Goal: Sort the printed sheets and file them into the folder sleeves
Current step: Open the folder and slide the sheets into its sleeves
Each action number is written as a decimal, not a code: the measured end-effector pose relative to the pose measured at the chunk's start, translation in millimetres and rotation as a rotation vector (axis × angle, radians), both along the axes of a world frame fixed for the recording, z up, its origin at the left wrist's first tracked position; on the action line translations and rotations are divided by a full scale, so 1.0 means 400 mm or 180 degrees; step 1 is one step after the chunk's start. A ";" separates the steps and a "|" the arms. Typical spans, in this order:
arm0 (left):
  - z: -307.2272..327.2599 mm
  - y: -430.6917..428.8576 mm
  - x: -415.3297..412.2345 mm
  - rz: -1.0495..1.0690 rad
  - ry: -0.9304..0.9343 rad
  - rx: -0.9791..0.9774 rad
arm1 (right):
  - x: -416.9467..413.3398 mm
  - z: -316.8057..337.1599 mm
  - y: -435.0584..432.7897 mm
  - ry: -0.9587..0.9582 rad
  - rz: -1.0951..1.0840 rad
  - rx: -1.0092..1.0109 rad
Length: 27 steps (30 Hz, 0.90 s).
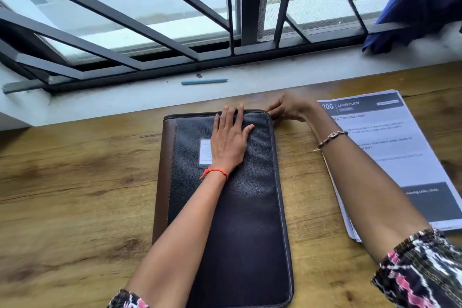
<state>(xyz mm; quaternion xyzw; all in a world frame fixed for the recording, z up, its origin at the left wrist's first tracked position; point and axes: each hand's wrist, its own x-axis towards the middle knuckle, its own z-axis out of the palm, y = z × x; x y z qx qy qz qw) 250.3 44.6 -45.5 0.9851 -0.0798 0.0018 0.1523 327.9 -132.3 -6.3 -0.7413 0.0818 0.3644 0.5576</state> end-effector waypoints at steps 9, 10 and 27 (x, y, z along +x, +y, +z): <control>0.003 0.002 0.004 0.0054 0.0033 0.0103 | -0.139 -0.038 0.000 -0.0168 -0.0888 0.0408; 0.004 0.003 0.005 0.0057 0.0048 0.0105 | -0.155 -0.046 0.002 -0.0176 -0.0945 0.0362; 0.023 0.004 -0.015 0.0005 0.0197 0.0018 | -0.440 -0.052 0.014 0.0053 -0.1319 -0.0106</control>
